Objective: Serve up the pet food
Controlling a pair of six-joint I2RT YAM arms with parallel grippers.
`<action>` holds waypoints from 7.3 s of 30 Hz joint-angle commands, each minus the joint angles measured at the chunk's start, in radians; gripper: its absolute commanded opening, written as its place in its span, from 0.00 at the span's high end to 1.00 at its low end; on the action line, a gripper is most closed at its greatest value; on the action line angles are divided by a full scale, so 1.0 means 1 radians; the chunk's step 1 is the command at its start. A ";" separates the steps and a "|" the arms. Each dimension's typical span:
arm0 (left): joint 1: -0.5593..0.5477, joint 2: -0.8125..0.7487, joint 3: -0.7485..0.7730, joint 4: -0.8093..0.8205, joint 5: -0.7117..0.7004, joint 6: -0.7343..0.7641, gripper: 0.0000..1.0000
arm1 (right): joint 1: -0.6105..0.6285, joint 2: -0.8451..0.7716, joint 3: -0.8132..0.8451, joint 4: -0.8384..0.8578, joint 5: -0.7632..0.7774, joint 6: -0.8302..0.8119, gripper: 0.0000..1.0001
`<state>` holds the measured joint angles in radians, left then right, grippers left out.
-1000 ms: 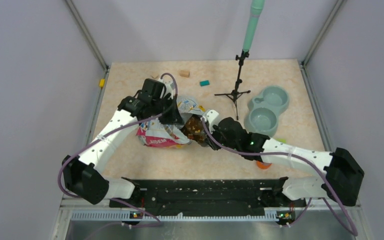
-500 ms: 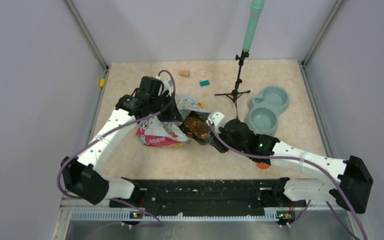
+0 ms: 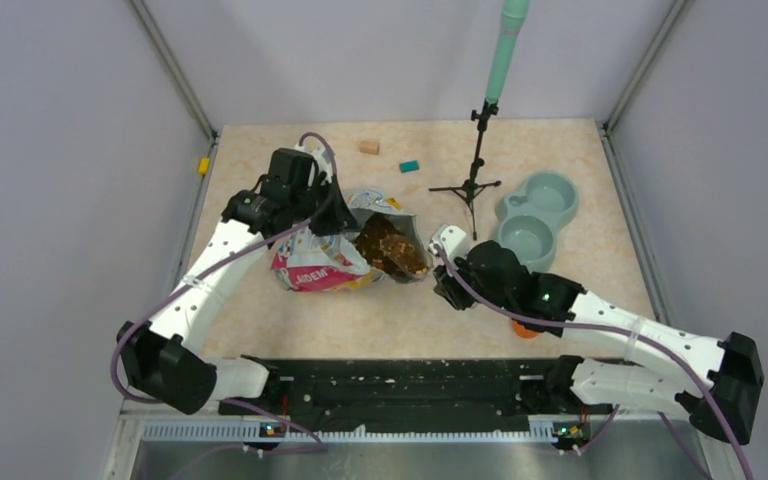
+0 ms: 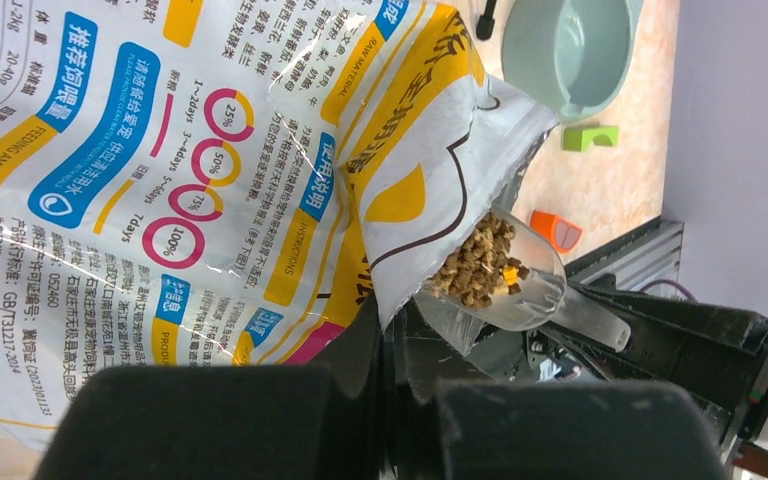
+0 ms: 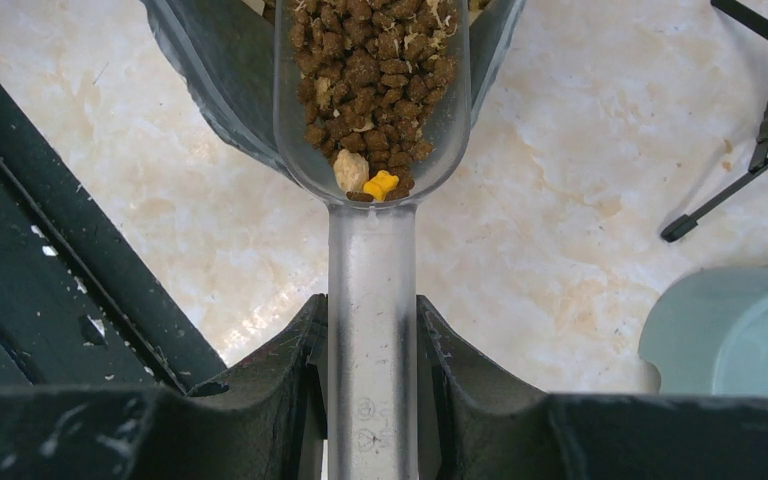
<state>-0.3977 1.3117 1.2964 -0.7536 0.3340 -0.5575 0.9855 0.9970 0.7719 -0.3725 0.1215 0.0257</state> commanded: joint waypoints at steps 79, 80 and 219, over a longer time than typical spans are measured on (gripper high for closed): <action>0.103 0.067 0.046 0.272 0.171 -0.015 1.00 | -0.937 0.299 0.300 -0.211 0.033 0.116 1.00; 0.103 0.067 0.044 0.271 0.175 -0.015 1.00 | -0.949 0.318 0.325 -0.222 0.027 0.116 1.00; 0.106 0.116 0.113 0.187 0.352 0.051 1.00 | -0.516 -0.107 0.495 -0.640 -0.588 0.291 1.00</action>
<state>-0.2996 1.4757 1.3636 -0.6094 0.6094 -0.5472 0.2489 0.8524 1.2770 -1.1122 -0.6342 0.2237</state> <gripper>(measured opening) 0.011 0.291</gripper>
